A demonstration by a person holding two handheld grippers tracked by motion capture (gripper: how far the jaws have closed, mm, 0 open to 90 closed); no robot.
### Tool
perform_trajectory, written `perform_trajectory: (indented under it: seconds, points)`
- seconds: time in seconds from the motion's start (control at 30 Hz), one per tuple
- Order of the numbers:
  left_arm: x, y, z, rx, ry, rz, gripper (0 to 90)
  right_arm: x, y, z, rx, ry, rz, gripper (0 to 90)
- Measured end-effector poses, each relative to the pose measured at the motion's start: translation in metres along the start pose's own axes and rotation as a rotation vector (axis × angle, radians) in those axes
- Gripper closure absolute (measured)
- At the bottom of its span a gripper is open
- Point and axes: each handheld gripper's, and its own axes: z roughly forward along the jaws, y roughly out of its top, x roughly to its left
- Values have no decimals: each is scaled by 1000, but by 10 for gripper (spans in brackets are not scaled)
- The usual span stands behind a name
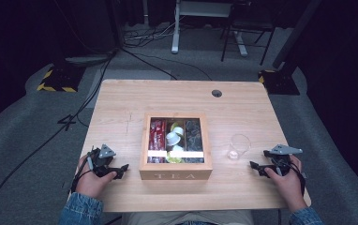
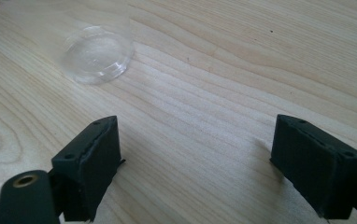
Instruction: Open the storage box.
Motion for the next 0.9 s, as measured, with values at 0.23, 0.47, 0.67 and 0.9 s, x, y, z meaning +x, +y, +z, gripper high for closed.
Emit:
perform_trajectory:
  seconds: [0.23, 0.47, 0.67, 0.9]
  points:
    - [-1, 14, -17, -10, 4, -19, 275, 0, 0, 0, 0, 0, 0, 157]
    - [-5, 25, -34, -48, -17, -19, 286, 0, 0, 0, 0, 0, -1, 157]
    - [-11, 31, -45, -90, -38, -22, 286, 0, 0, 0, 0, 1, -2, 157]
    - [-27, 39, -51, -165, -99, -39, 301, 0, 0, 0, 0, 1, -2, 157]
